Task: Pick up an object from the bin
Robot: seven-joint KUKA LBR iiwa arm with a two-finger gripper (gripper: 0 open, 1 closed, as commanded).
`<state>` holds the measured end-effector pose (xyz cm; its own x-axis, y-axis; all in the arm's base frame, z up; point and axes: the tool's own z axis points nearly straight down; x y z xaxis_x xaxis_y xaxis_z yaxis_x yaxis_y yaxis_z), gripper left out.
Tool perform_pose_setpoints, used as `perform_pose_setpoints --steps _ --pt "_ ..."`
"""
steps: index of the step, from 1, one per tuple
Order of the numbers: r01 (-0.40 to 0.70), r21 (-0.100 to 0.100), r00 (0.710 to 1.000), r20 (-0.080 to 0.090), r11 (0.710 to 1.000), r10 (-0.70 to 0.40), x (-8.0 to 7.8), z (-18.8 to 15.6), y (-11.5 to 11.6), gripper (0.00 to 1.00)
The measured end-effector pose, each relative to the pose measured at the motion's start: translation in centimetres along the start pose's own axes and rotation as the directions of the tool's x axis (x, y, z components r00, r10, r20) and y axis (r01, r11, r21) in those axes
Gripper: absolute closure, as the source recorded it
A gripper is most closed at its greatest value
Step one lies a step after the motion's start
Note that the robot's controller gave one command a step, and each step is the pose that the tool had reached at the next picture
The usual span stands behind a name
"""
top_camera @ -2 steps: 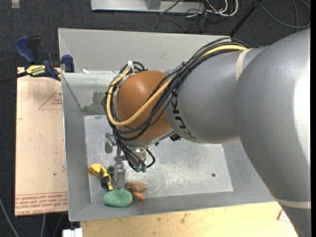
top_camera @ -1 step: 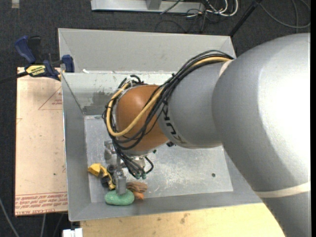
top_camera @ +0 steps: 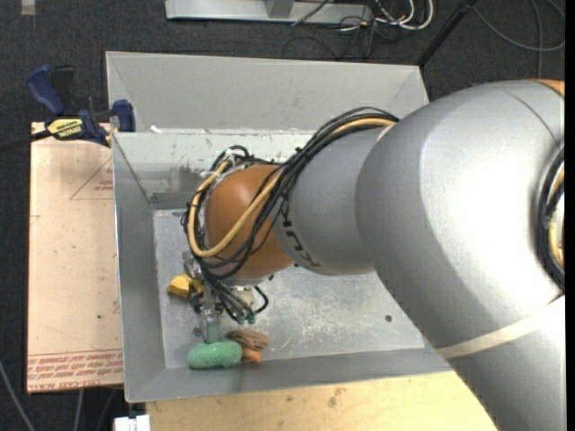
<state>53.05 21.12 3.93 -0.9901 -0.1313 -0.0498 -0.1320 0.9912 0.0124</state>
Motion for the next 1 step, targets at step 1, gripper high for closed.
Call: perform_pose_setpoints --steps 1 --pt "0.001 0.001 1.000 0.001 1.000 -0.001 -0.31 0.49 0.00 0.00"
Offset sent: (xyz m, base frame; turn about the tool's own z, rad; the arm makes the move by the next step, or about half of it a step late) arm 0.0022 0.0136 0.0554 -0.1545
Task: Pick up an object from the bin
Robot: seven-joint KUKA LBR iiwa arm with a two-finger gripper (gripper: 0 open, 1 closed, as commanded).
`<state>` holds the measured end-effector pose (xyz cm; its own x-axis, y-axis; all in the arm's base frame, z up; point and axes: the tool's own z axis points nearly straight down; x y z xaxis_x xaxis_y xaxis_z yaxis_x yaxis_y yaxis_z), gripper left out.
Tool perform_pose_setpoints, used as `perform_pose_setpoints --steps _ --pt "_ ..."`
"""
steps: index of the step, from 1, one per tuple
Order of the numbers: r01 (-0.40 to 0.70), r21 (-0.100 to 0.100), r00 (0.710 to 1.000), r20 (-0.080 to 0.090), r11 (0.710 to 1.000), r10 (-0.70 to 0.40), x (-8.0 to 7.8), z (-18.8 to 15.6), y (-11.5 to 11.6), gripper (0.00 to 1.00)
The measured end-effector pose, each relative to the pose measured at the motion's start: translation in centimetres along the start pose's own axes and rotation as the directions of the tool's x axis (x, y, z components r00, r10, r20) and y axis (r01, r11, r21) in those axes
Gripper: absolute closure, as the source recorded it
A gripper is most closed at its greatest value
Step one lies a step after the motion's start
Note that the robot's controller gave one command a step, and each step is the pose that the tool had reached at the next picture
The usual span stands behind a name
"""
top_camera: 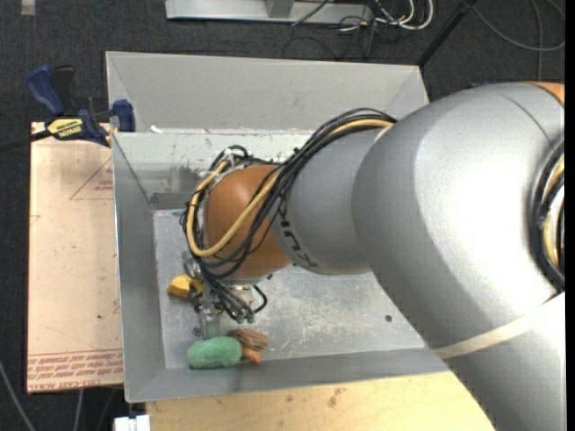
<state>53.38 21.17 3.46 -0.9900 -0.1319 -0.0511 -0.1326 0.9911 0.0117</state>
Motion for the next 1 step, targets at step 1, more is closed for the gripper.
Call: perform_pose_setpoints --steps 1 --pt "0.003 0.007 0.999 -0.042 1.000 -0.003 1.59 -2.85 -0.11 1.00"
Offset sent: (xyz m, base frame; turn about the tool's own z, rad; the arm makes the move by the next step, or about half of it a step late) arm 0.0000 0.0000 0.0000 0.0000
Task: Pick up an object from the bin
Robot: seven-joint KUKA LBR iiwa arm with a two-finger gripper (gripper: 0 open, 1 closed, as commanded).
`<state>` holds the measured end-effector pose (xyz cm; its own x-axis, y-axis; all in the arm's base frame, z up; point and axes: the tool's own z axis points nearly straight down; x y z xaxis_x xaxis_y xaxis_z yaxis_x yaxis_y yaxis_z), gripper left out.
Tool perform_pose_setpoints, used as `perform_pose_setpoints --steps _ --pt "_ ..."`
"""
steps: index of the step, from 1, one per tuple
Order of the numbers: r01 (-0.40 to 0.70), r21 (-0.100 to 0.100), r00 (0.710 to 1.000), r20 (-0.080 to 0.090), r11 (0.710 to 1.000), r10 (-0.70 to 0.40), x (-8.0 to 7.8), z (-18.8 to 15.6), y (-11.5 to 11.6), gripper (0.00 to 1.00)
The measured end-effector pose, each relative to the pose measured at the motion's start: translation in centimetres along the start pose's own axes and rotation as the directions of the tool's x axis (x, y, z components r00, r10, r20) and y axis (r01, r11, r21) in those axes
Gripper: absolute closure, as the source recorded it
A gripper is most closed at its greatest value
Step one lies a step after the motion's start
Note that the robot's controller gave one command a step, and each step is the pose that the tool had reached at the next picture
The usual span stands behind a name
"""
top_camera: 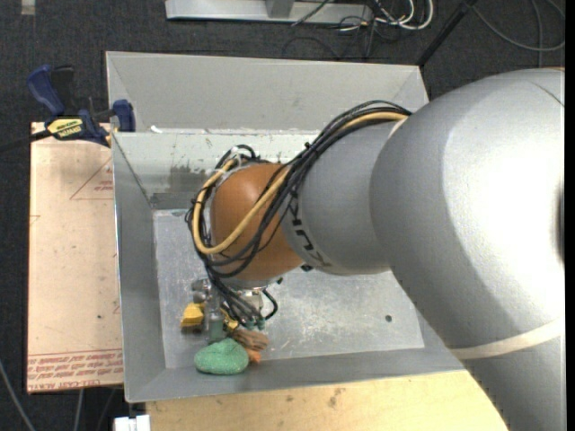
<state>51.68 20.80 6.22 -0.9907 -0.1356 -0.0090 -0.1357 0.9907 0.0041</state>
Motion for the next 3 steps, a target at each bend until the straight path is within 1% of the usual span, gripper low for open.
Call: perform_pose_setpoints --steps 3 --pt "0.000 -0.001 1.000 0.000 1.000 0.000 0.00 0.00 0.01 1.00"
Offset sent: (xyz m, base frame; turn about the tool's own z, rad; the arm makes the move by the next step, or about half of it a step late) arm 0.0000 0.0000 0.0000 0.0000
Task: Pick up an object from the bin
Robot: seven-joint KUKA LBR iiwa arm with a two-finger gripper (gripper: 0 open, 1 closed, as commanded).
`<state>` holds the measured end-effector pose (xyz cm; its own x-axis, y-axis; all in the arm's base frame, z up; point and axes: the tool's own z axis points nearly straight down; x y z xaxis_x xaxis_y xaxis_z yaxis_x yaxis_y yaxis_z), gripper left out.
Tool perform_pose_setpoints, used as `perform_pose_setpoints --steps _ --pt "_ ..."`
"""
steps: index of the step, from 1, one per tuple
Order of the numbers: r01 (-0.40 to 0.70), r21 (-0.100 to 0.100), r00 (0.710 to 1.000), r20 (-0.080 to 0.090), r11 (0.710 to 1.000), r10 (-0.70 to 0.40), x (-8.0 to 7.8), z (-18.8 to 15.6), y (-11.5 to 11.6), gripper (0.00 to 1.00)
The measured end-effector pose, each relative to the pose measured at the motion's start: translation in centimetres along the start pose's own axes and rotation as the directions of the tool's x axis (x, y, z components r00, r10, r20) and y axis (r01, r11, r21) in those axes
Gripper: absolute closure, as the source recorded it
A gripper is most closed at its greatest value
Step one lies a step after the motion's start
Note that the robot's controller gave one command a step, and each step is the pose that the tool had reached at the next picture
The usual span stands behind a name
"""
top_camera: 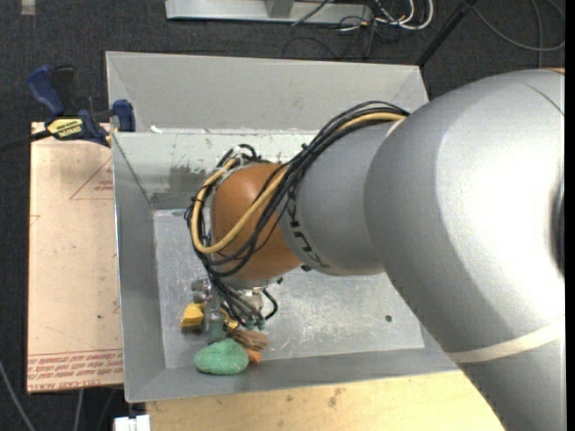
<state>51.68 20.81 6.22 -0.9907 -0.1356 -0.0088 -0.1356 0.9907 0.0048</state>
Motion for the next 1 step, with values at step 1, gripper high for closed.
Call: perform_pose_setpoints --steps 1 --pt "0.000 0.000 1.000 0.000 1.000 0.000 0.00 0.00 0.00 1.00"
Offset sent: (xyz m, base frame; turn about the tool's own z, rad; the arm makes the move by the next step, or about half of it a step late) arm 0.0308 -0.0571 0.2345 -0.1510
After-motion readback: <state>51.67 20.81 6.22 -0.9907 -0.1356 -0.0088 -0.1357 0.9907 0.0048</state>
